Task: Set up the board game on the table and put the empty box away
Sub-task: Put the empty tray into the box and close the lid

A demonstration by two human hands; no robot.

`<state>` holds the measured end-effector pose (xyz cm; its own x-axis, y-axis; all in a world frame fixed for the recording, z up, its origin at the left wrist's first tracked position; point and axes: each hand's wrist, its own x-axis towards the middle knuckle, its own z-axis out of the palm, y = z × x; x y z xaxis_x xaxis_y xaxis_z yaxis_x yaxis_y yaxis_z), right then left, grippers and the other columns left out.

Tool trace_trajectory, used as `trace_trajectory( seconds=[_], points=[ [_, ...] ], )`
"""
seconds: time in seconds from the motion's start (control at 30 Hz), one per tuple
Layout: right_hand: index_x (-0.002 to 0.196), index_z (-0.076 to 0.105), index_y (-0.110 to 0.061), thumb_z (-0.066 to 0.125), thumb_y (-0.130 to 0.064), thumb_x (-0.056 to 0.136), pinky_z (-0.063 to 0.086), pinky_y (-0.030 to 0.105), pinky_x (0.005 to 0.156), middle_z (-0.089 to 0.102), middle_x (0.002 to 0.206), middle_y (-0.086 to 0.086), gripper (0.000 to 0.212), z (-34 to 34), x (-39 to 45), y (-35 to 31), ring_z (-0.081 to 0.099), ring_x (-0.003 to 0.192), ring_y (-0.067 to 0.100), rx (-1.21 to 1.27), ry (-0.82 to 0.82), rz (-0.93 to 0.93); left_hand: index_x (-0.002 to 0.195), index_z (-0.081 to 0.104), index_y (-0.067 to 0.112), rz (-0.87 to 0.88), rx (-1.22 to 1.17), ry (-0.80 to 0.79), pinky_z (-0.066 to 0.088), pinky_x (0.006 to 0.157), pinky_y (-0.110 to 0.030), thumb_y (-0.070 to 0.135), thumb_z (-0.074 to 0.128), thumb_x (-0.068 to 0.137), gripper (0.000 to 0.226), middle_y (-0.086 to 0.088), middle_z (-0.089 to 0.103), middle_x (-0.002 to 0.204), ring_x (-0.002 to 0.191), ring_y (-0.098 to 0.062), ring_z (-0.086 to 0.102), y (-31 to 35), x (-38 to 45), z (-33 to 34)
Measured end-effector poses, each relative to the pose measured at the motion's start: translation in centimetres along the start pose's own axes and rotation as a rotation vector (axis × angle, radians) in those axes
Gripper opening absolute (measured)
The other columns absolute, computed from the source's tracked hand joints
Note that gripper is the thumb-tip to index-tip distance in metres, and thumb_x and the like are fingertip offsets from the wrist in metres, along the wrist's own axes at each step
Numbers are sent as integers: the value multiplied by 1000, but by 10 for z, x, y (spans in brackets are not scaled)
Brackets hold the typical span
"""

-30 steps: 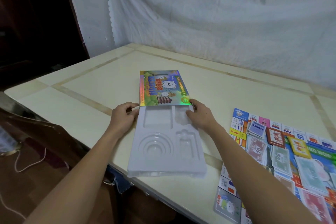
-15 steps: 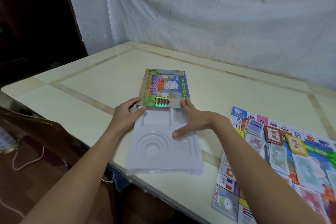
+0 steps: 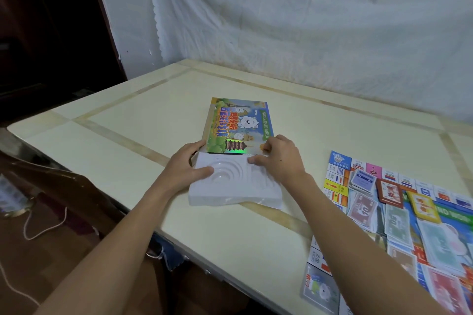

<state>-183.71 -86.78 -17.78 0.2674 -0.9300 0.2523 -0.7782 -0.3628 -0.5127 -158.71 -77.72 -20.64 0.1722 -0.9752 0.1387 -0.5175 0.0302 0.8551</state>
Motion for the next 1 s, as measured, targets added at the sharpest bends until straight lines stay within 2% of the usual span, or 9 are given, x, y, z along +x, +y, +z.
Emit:
trace_trajectory(
  seconds=[0.1,0.23,0.37,0.5,0.57,0.67,0.73,0.9,1.0],
  points=[
    [101,66,-12,82,-44,70,46,28,81,56,106,3,48,-6,3,4,56,95,19,20,-62,-23,137,54,29,-41,-50,68,45,95,-22,20,80,77,66,13,59,131,117,-1,56,-1,2,1],
    [127,62,-20,72,-18,78,41,18,91,49,135,2,49,-20,-1,16,52,115,14,181,-216,-24,128,63,29,-93,-72,148,49,90,-21,20,82,74,58,15,66,120,105,6,61,1,6,3],
    [114,72,-21,69,-10,79,39,4,67,66,118,-3,37,-11,-7,14,57,80,10,269,-46,90,117,70,29,-136,-85,237,45,83,-15,25,84,71,47,14,68,111,102,0,63,5,10,10],
    [111,73,-18,71,-23,82,42,16,78,70,119,2,29,-7,-7,4,62,95,16,215,32,99,105,73,27,-143,-112,313,46,81,-16,27,86,68,40,14,70,105,101,-3,64,4,14,13],
    [130,62,-20,74,-46,79,40,21,94,57,138,1,58,-21,-7,7,55,119,16,162,-169,46,99,74,27,-157,-91,339,49,82,-22,30,88,66,36,14,70,100,97,-5,64,3,18,13],
    [155,4,-34,73,-80,53,22,40,119,3,163,-6,132,-33,-12,13,17,149,15,-19,-642,17,96,74,29,-174,-76,347,50,83,-26,33,88,65,34,14,70,98,96,-6,65,5,23,13],
    [152,-9,-39,76,-80,44,23,43,119,-7,163,-7,144,-30,-15,15,14,150,17,-89,-673,-5,98,73,30,-166,-81,322,49,82,-24,36,87,66,35,15,70,100,97,-5,65,4,22,14],
    [151,35,-19,82,-53,68,32,27,106,42,150,4,101,-31,-10,9,40,136,21,-85,-393,-81,117,68,36,-113,-189,140,48,101,-31,65,71,67,58,15,69,115,109,-4,62,-2,12,3],
    [129,63,-16,85,-47,68,40,21,86,61,131,4,72,-26,-9,12,57,105,14,131,-220,70,137,55,30,-94,-189,-3,41,108,-30,74,73,57,93,14,58,134,123,-2,53,-2,7,1]
  ],
)
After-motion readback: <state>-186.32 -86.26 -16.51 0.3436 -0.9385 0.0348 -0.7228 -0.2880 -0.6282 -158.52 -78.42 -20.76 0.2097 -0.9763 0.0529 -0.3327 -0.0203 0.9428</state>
